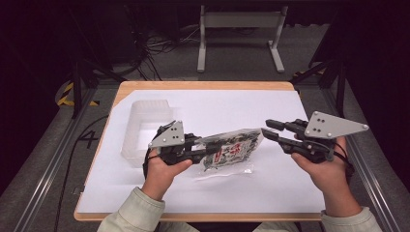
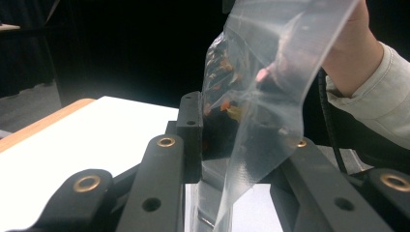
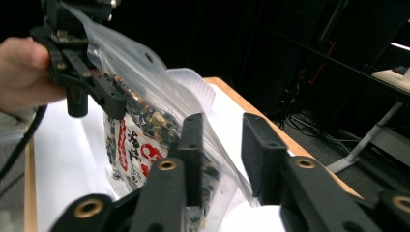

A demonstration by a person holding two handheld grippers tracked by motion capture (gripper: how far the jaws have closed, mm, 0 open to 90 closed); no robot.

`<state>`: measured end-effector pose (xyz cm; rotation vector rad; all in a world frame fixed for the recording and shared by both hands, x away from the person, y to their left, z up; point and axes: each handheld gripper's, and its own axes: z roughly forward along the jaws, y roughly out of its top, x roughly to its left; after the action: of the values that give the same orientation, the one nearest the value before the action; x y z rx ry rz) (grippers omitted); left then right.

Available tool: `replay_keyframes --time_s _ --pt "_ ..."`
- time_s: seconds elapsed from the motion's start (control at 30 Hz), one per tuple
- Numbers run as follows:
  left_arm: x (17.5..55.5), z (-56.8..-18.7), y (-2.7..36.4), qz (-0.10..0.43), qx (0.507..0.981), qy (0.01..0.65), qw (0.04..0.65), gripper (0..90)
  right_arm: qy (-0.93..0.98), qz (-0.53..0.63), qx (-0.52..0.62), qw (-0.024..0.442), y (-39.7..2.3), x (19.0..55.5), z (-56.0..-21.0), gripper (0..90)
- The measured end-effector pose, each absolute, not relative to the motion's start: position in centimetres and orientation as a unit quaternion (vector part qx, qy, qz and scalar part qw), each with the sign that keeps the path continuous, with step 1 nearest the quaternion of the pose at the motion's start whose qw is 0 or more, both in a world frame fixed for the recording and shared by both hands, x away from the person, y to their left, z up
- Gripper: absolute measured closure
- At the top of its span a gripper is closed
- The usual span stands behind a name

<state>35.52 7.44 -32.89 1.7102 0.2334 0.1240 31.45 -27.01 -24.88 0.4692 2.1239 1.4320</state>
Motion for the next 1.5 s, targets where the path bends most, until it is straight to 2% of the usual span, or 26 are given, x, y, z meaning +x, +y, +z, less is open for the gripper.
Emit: replay_keyframes --time_s 0.3,0.63,0.87,1.5 --pt "35.8 -32.0 8.6 0.064 0.737 0.109 0.663 73.3 0.766 0.556 0.209 0.246 -29.5 31.4 -25.4 58.5" --pt "36.0 -31.2 10.1 0.077 0.728 0.118 0.671 73.3 0.743 0.583 0.252 0.211 -32.2 31.5 -28.8 51.8" --pt "36.1 -31.0 10.9 0.085 0.726 0.125 0.671 73.3 0.747 0.570 0.273 0.207 -32.6 32.2 -30.7 50.0" --pt "36.9 -28.9 14.8 0.129 0.700 0.134 0.690 73.3 0.755 0.552 0.295 0.195 -32.7 33.1 -32.7 48.9"
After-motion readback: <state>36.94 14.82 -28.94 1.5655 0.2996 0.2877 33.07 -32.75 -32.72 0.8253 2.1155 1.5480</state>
